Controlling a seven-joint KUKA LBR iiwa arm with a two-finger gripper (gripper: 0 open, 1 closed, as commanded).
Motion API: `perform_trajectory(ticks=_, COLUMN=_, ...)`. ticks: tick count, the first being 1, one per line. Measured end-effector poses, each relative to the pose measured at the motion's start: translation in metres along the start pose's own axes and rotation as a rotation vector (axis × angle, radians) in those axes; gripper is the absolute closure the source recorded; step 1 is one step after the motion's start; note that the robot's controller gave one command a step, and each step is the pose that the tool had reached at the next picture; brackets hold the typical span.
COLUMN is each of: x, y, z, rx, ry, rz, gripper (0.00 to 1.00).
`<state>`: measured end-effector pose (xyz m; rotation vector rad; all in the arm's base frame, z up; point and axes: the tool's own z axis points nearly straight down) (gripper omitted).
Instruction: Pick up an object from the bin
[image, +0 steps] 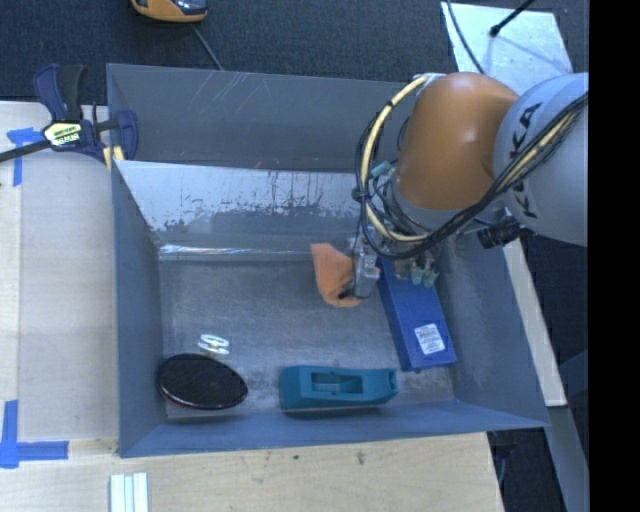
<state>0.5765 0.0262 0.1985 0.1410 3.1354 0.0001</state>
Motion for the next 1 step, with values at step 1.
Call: perform_trajectory(ticks=1, x=-0.0035, y=0.0006, z=-0.0647, rx=0.0, ry=-0.001, rz=-0.024, gripper=1.0)
